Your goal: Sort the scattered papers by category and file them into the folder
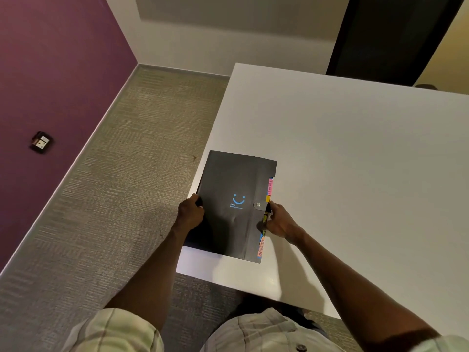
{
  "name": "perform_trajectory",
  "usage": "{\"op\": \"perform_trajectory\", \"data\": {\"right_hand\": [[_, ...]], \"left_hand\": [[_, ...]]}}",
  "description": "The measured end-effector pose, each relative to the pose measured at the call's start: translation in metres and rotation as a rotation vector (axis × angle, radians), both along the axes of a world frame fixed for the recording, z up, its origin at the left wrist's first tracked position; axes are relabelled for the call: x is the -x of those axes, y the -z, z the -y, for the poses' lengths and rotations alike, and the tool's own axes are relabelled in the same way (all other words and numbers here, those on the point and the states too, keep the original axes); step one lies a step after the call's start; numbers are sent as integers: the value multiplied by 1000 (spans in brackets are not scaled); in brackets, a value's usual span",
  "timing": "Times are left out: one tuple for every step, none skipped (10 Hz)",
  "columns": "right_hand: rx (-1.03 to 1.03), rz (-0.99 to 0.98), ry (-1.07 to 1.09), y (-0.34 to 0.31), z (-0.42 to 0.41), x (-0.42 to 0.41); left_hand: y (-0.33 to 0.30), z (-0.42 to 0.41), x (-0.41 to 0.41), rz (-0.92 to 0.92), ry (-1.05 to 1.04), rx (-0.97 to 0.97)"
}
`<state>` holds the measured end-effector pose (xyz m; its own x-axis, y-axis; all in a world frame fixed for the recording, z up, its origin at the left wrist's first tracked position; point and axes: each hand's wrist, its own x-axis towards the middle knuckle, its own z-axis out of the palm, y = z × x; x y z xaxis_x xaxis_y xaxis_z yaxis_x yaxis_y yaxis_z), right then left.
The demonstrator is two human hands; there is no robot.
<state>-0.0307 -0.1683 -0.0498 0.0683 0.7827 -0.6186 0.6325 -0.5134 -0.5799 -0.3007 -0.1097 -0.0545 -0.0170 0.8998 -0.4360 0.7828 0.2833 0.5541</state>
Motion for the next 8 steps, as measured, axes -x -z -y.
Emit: {"op": "perform_trajectory", "data": {"right_hand": [[-26,-11,-40,-3,2,0],[-29,10,-94,-13,3,1],[-28,30,-141,-11,2,-1],[-18,45,-177,-9,3,-3],[-28,72,-215,-6,2,-5],[-7,117,-260,-9,2,-6],[-10,79,-255,-12,0,-8],[-131,158,-147,-22,-7,-22]], "left_hand": [[0,-1,3,-12,45,-6],[-1,-1,4,-26,73,-2],[-1,-3,5,-29,75,11],[-3,-5,4,-37,82,24],[-1,-5,4,-40,84,33],[-1,-4,5,-60,81,42],[-2,-4,-1,-83,69,23],[-6,-1,-19,-124,23,7]]}}
